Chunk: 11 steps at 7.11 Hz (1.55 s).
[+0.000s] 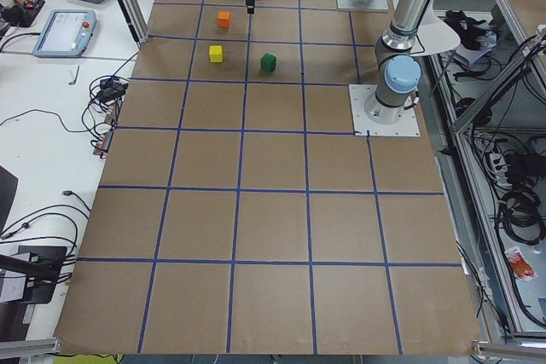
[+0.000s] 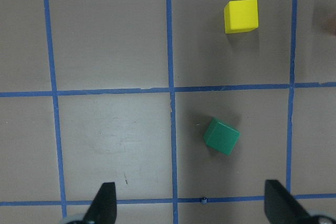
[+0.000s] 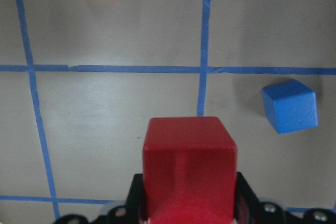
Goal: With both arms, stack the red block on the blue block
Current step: 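Carry the red cube with the right gripper over the blue cube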
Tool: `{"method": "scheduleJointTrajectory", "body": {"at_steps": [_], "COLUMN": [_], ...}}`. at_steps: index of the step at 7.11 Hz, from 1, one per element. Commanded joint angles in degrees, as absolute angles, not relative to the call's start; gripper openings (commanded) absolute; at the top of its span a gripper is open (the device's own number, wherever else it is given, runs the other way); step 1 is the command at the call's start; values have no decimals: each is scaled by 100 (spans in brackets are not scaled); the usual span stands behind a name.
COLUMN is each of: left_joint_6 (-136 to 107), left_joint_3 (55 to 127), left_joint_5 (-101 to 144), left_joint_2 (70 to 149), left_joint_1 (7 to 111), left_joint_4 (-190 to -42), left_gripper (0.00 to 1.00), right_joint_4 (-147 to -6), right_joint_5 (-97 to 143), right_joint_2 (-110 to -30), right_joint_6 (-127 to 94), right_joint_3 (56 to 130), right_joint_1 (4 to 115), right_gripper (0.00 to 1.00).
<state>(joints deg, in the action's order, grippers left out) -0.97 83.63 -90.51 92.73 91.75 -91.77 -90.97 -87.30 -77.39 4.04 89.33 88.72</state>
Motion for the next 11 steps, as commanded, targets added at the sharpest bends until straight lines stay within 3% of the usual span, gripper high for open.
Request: {"method": "scheduleJointTrajectory", "body": {"at_steps": [1, 6, 11], "left_joint_6": [-97, -88, -88], "left_joint_3": [8376, 8376, 8385], "left_joint_5": [-9053, -9062, -9061], "left_joint_2": [9281, 9281, 9281], "left_joint_1": [9176, 9176, 9176], "left_joint_4": [-9167, -9123, -9114], "left_gripper": [100, 100, 100], "right_joint_4": [-9096, -11256, -11276], "right_joint_5": [-8963, -9105, -9343], "right_joint_2": [-7840, -7840, -7848], "right_joint_6": [1717, 3216, 3138], "right_joint_3": [9253, 10518, 10827], "right_joint_1": [8273, 7691, 7699], "right_gripper": [0, 0, 0]}}
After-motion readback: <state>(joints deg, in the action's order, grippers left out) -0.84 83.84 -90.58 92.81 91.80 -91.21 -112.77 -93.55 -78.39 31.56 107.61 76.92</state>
